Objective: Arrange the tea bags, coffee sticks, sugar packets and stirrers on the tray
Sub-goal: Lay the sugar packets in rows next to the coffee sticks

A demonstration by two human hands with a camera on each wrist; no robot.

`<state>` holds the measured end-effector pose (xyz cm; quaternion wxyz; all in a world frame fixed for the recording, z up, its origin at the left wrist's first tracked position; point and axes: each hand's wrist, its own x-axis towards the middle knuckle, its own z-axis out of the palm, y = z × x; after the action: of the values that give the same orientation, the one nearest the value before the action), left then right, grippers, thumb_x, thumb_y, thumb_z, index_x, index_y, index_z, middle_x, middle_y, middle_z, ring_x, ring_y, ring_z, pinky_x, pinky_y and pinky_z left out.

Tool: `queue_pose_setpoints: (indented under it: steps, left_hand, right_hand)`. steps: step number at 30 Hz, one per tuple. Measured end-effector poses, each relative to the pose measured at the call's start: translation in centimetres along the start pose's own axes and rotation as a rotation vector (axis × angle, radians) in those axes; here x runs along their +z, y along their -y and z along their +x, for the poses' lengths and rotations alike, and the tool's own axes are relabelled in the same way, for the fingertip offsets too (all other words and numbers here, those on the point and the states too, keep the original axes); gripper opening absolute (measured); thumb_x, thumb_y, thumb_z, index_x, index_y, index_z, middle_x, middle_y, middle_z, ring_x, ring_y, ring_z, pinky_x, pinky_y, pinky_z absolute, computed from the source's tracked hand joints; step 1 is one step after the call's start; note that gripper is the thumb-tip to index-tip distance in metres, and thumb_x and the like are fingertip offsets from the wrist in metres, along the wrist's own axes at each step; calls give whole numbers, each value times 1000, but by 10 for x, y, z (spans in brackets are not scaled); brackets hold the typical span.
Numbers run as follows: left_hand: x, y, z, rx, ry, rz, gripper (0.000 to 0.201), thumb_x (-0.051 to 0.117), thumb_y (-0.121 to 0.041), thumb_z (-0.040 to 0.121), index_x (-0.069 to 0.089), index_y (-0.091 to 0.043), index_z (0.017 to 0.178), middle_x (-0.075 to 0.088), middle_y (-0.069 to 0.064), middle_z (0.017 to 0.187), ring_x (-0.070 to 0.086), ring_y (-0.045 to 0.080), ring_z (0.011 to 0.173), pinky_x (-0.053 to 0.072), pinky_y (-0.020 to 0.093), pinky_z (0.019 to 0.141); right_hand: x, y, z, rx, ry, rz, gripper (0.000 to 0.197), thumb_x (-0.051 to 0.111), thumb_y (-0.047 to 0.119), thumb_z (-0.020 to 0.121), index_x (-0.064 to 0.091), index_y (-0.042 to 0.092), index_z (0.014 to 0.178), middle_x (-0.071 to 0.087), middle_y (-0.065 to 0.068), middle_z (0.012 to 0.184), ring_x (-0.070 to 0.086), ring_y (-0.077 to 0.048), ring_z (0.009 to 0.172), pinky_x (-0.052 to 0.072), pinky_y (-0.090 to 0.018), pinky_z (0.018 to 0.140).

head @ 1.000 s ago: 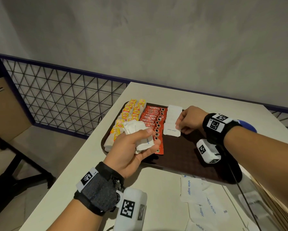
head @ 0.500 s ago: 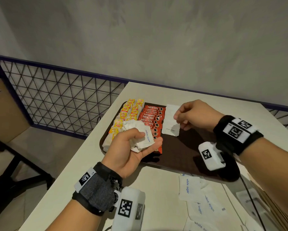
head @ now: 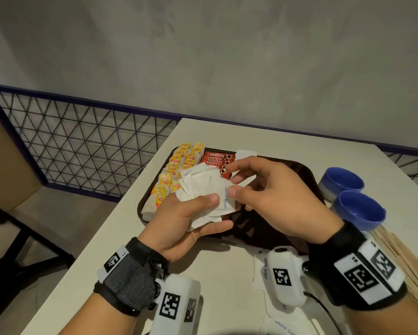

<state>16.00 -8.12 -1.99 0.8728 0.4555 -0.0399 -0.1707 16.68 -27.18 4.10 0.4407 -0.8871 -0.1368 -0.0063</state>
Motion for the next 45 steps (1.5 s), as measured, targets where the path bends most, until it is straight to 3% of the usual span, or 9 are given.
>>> queue_pose_setpoints:
  steps: [3, 8, 14, 17, 22, 25, 31, 39, 45]
  left_hand:
    - [-1, 0, 1, -9, 0, 11, 51, 64, -6, 89, 59, -15, 140, 71, 15, 127, 73, 31, 109, 62, 35, 63]
    - [-5, 4, 3, 6, 31, 14, 57, 67, -3, 91, 52, -11, 145, 66, 17, 135, 70, 33, 114, 62, 32, 63]
    - [-4, 8, 7, 19, 11, -48, 43, 58, -7, 94, 58, -12, 137, 71, 17, 125, 74, 33, 104, 62, 35, 62]
    - [-2, 7, 7, 12, 9, -98, 34, 59, -8, 92, 62, -11, 126, 72, 17, 114, 72, 30, 88, 62, 39, 63]
    - [-2, 10, 7, 87, 59, -44, 35, 67, -5, 88, 69, -16, 120, 65, 14, 118, 62, 21, 81, 55, 26, 58]
    - [0, 12, 7, 127, 116, 7, 46, 61, -2, 91, 62, -9, 137, 66, 16, 119, 64, 19, 84, 51, 22, 57]
    - [-1, 9, 6, 142, -36, -21, 25, 67, 7, 86, 60, -14, 99, 63, 12, 87, 61, 21, 68, 50, 24, 50]
    - [1, 10, 7, 134, -124, 54, 22, 65, 5, 90, 66, -17, 94, 68, 13, 92, 66, 21, 71, 55, 25, 55]
    - [2, 7, 7, 119, -172, -7, 21, 62, 6, 92, 63, -14, 98, 68, 11, 86, 67, 21, 69, 56, 25, 55]
  right_hand:
    - [-3, -4, 3, -10, -1, -60, 30, 76, 29, 92, 69, 42, 119, 68, 17, 107, 71, -13, 78, 62, -32, 78]
    - [-9, -7, 4, -3, 43, 19, 16, 76, 24, 92, 77, 34, 105, 75, 7, 94, 74, -17, 80, 62, -28, 73]
    - [-20, -10, 4, 121, 150, 288, 10, 72, -3, 91, 73, -2, 102, 72, -28, 94, 76, -38, 78, 64, -28, 65]
    - [-24, -13, 5, 167, 98, 484, 10, 68, -11, 90, 65, -12, 99, 70, -34, 97, 76, -41, 79, 64, -30, 64]
    - [-11, -15, 10, 216, 51, 759, 16, 61, -16, 91, 59, -3, 101, 65, -46, 104, 75, -38, 75, 65, -33, 64]
    - [-2, -15, 9, 233, 96, 769, 19, 60, -17, 91, 57, 0, 101, 62, -48, 108, 73, -41, 75, 66, -36, 65]
    - [-8, -22, 9, 224, 236, 526, 39, 64, -17, 88, 58, 1, 122, 70, -32, 107, 68, -39, 75, 64, -43, 67]
    - [-8, -25, 11, 183, 113, 379, 18, 72, 16, 94, 73, 9, 110, 78, -8, 103, 76, -29, 80, 65, -40, 73]
    - [-18, -32, 9, 172, 52, 339, 16, 72, 18, 94, 78, 9, 106, 79, -11, 97, 73, -25, 77, 64, -30, 69]
